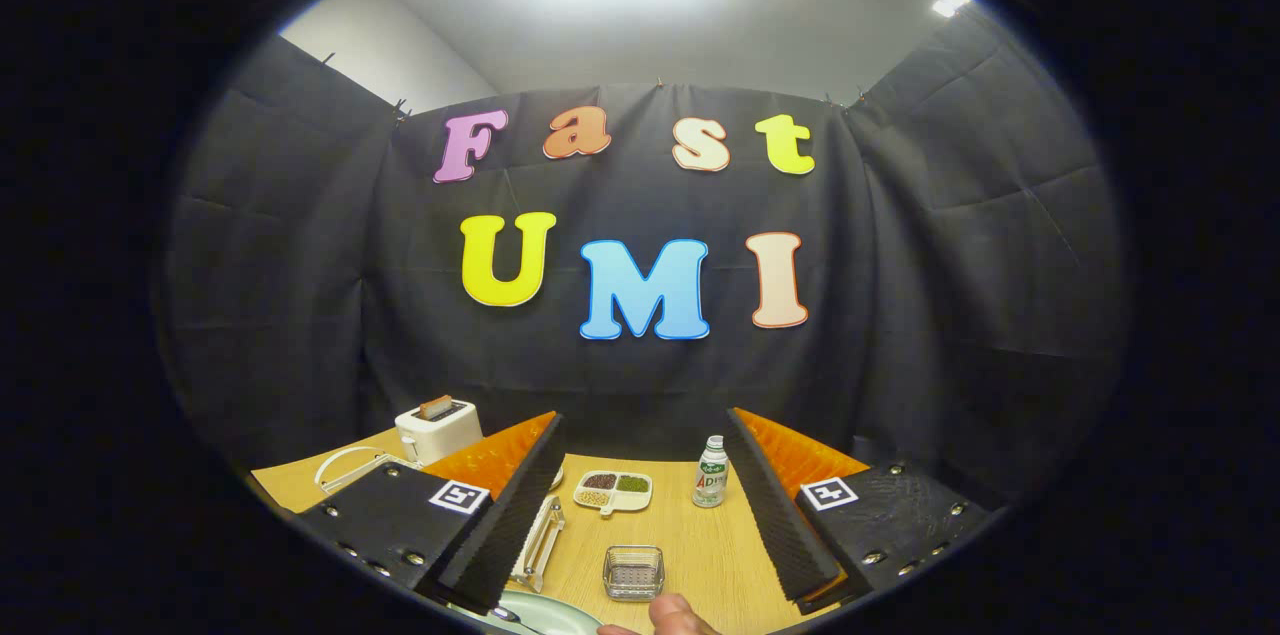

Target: Take the plate from the dish rack, then take the spoon from the basket and place it into the plate.

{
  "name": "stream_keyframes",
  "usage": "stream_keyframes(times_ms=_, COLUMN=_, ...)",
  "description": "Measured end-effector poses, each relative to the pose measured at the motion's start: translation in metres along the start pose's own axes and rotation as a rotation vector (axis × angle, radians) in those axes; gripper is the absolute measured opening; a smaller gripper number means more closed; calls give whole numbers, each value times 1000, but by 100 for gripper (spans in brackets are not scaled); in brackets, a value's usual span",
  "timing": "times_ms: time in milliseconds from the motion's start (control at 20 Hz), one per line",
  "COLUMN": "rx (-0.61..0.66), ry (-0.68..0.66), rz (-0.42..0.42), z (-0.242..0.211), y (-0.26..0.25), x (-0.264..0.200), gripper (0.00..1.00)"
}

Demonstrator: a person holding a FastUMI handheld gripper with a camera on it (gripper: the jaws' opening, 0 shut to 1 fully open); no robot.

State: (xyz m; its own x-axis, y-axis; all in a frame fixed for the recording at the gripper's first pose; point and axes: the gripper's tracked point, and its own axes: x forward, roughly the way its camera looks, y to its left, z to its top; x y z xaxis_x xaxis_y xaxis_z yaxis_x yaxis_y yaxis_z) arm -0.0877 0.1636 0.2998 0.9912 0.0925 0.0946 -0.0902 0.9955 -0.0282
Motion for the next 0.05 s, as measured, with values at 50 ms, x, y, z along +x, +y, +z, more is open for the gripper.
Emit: stream_keyframes(times_ms=50, rx=-2, ry=6, rz=-1, z=-4, y=-4, x=-1, gripper=97)
